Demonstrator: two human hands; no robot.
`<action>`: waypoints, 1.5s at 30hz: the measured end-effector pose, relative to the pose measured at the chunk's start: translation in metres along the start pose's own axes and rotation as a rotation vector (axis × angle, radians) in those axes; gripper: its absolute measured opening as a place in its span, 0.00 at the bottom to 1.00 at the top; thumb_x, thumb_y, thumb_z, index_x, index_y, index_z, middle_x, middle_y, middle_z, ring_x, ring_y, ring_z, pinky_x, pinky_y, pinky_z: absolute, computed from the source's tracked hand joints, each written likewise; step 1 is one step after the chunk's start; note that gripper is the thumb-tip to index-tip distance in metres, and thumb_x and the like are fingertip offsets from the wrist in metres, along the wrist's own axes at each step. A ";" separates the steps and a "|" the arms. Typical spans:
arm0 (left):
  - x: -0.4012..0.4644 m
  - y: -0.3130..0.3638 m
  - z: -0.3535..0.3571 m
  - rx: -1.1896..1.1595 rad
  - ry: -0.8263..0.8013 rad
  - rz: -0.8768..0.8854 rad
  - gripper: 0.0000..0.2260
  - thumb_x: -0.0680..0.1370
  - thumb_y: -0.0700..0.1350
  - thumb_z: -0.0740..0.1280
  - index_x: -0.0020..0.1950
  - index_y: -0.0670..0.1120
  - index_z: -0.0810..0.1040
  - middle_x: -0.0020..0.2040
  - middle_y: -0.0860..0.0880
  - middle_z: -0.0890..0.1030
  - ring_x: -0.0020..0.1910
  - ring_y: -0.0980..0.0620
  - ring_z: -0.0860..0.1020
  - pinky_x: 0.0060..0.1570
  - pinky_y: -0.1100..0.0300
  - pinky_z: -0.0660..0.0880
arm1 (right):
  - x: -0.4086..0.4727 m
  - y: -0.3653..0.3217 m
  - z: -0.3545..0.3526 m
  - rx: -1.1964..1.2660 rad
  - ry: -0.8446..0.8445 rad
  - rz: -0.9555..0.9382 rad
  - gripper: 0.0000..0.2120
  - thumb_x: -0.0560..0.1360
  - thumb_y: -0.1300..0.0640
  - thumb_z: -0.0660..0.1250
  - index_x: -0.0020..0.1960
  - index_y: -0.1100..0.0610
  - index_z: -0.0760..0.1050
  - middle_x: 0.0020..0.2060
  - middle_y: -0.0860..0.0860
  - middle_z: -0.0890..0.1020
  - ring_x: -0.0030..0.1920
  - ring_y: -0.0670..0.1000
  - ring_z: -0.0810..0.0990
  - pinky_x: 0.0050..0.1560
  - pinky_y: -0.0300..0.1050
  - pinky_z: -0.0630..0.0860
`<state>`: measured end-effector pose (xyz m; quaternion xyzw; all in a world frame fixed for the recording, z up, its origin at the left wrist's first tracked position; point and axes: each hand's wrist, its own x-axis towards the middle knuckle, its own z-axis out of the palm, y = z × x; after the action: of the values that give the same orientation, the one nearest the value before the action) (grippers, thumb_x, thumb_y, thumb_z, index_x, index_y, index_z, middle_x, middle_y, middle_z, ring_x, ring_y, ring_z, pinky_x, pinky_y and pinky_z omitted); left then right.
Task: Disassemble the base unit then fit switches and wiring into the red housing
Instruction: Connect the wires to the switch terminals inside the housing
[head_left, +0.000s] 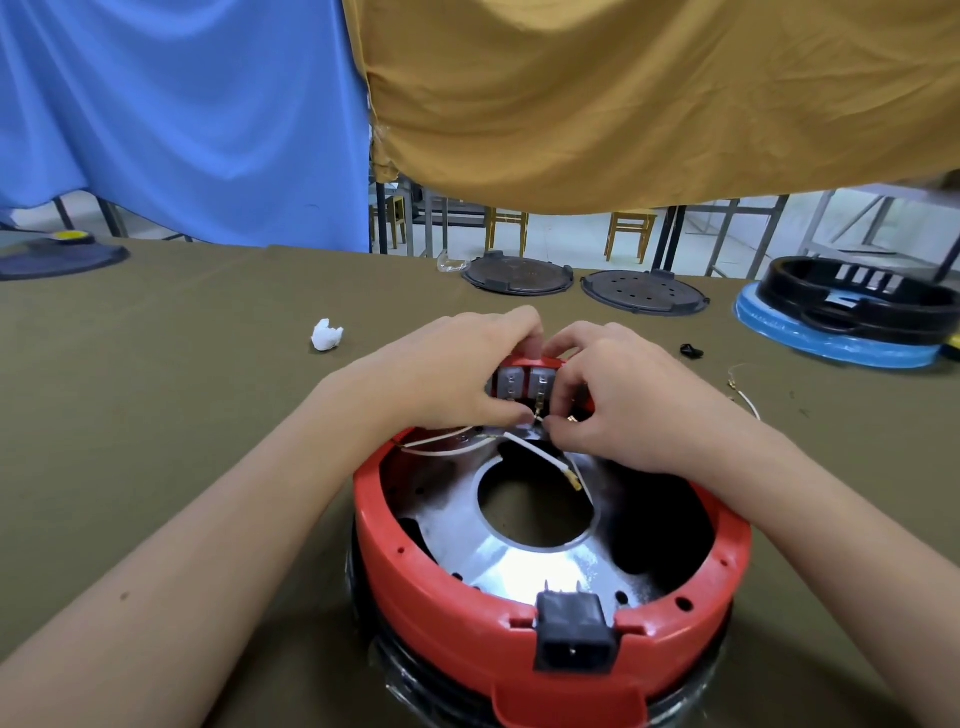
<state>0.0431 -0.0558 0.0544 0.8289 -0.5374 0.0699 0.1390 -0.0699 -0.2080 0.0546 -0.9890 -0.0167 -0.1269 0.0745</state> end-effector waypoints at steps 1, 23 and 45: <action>0.002 0.000 -0.001 0.019 -0.012 0.002 0.21 0.72 0.55 0.75 0.58 0.54 0.69 0.52 0.57 0.79 0.49 0.53 0.76 0.45 0.57 0.72 | 0.000 0.000 0.000 0.008 0.000 0.004 0.08 0.70 0.46 0.73 0.37 0.50 0.81 0.60 0.42 0.74 0.54 0.49 0.70 0.52 0.47 0.72; 0.013 0.004 0.004 0.269 -0.055 0.034 0.20 0.77 0.59 0.67 0.63 0.49 0.70 0.56 0.51 0.74 0.55 0.48 0.76 0.47 0.56 0.65 | 0.003 0.002 0.001 0.093 -0.024 0.060 0.10 0.69 0.46 0.74 0.35 0.51 0.80 0.52 0.45 0.74 0.47 0.48 0.76 0.50 0.47 0.75; 0.004 0.001 0.000 -0.017 -0.119 -0.046 0.20 0.76 0.51 0.71 0.65 0.53 0.70 0.54 0.53 0.80 0.50 0.52 0.76 0.49 0.55 0.73 | -0.001 0.004 -0.001 0.123 0.017 0.053 0.10 0.69 0.44 0.74 0.40 0.47 0.75 0.51 0.43 0.72 0.47 0.47 0.75 0.45 0.43 0.70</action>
<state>0.0435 -0.0599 0.0557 0.8424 -0.5263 0.0127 0.1151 -0.0712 -0.2118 0.0550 -0.9815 0.0025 -0.1320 0.1388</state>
